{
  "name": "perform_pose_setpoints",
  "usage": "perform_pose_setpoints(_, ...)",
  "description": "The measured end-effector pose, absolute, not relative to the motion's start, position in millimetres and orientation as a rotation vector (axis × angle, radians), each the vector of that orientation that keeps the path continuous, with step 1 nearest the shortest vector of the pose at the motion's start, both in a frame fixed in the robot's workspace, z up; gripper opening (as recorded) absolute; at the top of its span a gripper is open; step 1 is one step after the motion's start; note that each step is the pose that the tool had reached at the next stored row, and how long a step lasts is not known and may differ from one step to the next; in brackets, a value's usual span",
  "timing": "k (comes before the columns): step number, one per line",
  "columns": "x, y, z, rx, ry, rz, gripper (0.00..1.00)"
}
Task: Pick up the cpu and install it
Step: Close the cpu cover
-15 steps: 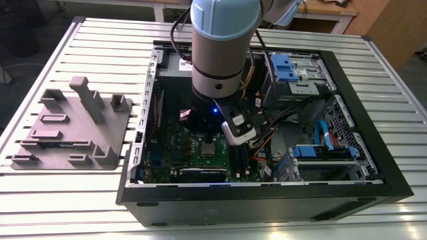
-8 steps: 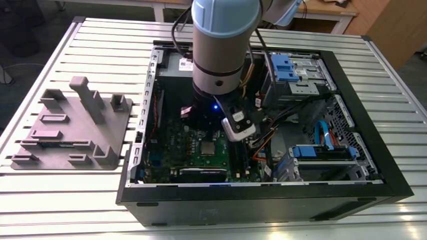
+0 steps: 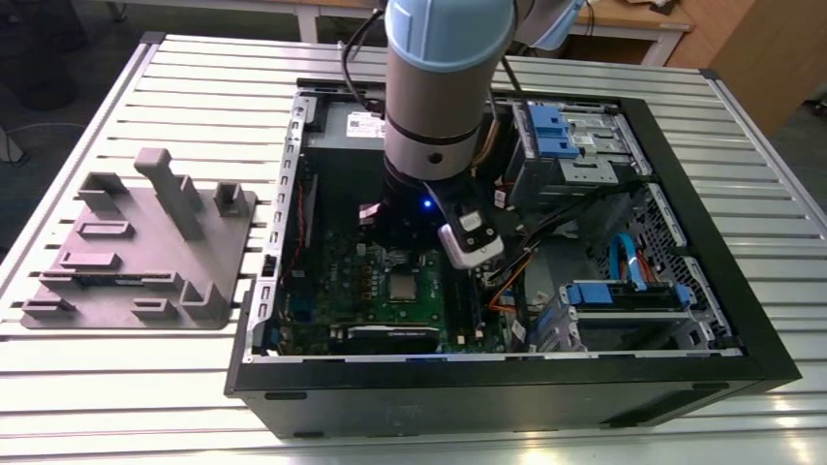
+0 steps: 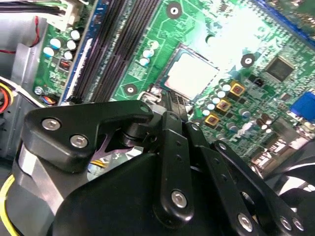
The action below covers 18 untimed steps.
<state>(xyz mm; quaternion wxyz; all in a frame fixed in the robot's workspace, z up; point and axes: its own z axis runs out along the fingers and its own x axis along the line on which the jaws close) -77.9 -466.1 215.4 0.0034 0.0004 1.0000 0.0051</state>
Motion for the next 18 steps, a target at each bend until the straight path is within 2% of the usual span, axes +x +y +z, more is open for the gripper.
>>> perform_pose_setpoints(18, -52, -448, 210, 0.001, 3.135, 0.016, 0.10)
